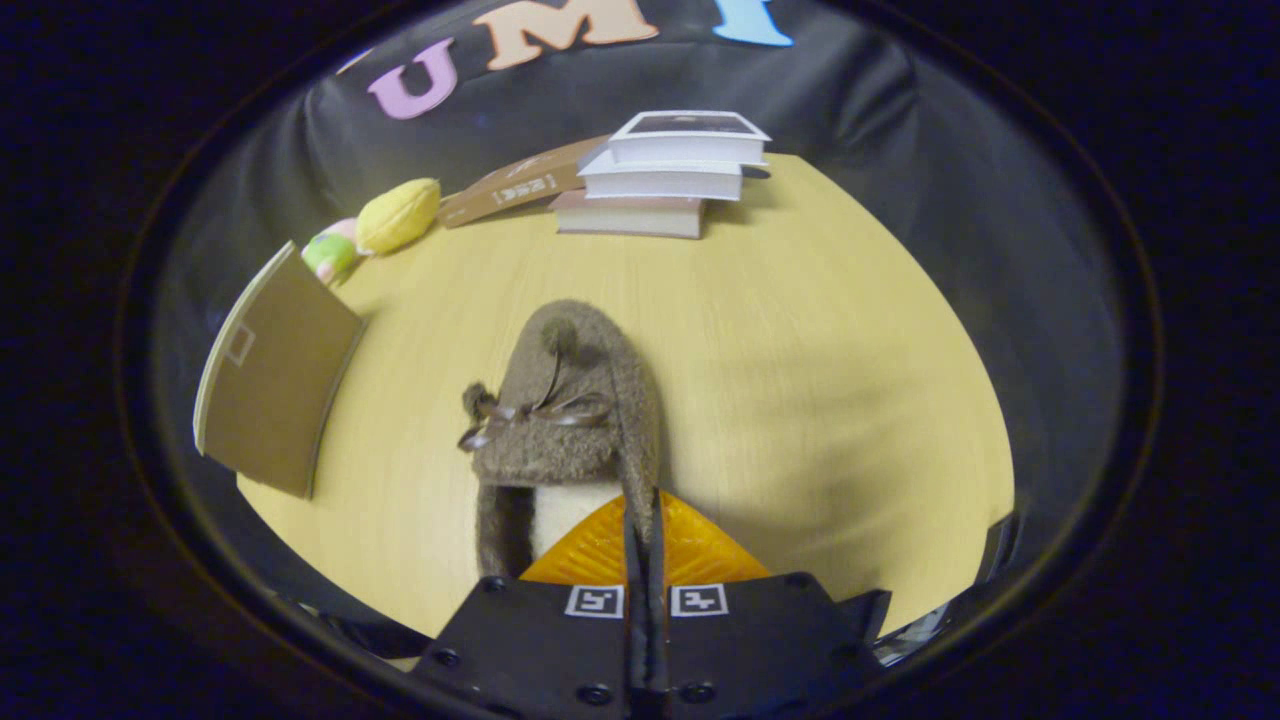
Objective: Open the storage box then place both shoes into the box .Put the left shoe in first, then the right shoe, with the right side of both shoes facing outward in a uniform manner.
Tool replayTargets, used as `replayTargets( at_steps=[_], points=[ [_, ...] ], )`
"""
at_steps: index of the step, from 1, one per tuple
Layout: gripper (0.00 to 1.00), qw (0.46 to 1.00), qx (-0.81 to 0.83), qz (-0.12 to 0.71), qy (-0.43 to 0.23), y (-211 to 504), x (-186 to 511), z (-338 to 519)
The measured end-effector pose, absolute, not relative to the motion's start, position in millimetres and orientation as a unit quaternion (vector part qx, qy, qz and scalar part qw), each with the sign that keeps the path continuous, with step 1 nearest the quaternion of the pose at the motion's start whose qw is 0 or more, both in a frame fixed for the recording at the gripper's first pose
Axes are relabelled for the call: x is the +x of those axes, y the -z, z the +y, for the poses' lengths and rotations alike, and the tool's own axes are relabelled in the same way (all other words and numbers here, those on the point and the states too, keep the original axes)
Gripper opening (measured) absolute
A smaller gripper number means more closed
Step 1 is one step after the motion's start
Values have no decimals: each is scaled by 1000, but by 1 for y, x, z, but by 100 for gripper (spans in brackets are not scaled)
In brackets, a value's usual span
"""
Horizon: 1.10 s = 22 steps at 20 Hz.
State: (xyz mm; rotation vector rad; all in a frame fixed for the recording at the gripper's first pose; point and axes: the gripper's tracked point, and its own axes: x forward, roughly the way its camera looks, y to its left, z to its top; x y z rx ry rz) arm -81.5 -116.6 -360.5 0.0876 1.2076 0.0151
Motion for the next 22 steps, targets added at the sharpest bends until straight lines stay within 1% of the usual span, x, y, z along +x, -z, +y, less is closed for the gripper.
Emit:
replayTargets(
  at_steps=[8,13,22],
  points=[
    [4,816,130,563,8,321,-82,-79],
    [4,824,135,551,2,285,-75,-42],
    [4,832,154,533,-8,243,-50,36]
  ],
)
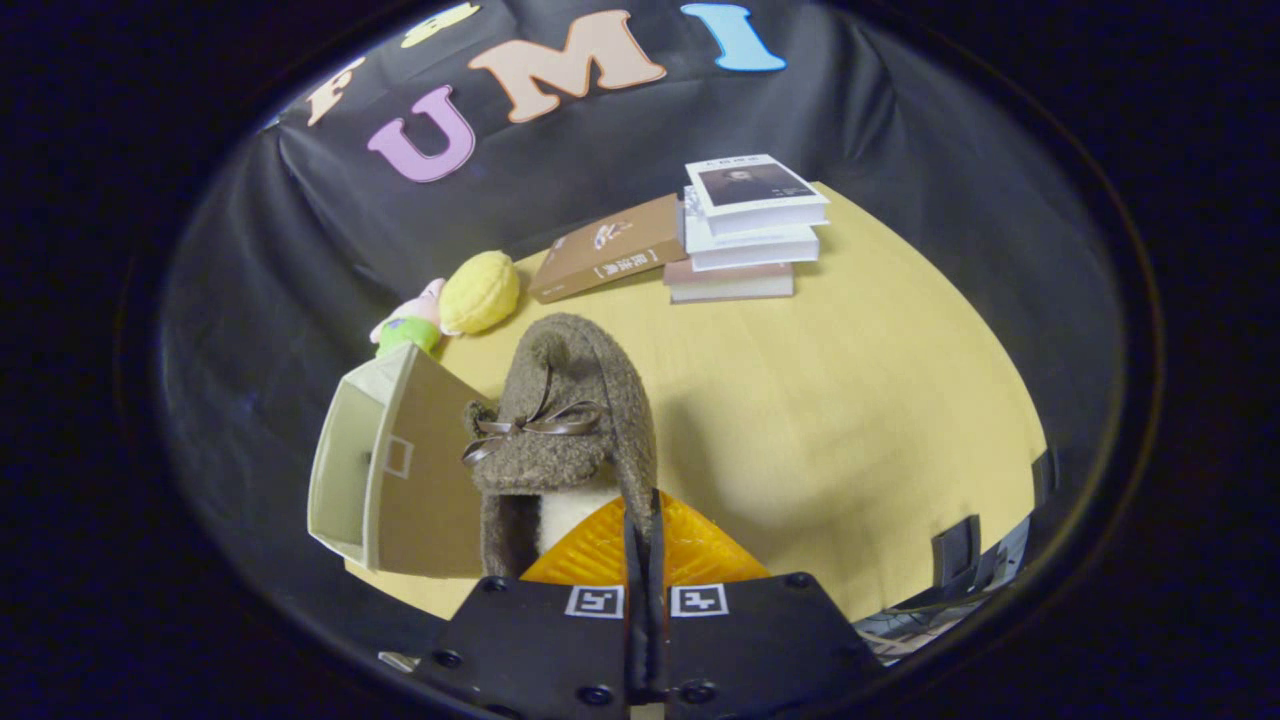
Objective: Open the storage box then place both shoes into the box .Put the left shoe in first, then the right shoe, with the right side of both shoes facing outward in a uniform manner.
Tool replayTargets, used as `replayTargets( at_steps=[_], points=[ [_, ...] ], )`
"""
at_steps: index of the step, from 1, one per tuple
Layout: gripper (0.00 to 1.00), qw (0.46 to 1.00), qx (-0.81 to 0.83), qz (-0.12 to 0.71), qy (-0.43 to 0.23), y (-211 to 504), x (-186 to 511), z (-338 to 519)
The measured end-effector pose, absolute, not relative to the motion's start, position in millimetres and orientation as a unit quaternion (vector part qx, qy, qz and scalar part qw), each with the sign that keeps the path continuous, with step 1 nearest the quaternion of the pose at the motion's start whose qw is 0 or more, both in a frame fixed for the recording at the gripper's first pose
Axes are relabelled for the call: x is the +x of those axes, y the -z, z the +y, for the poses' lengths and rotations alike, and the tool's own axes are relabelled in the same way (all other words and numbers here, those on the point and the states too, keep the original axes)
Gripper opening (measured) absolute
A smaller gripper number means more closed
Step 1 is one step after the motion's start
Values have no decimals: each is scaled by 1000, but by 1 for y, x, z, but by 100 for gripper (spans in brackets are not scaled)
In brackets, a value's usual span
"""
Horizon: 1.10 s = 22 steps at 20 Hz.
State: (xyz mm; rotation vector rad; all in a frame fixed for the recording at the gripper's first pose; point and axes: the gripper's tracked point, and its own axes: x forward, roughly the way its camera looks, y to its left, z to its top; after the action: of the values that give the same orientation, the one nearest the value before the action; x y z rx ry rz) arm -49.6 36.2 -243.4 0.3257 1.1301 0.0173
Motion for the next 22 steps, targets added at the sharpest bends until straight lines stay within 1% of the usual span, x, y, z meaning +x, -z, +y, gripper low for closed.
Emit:
replayTargets(
  at_steps=[18,22],
  points=[
    [3,826,221,509,-96,181,-24,238],
    [3,825,212,516,-95,194,-30,268]
  ],
)
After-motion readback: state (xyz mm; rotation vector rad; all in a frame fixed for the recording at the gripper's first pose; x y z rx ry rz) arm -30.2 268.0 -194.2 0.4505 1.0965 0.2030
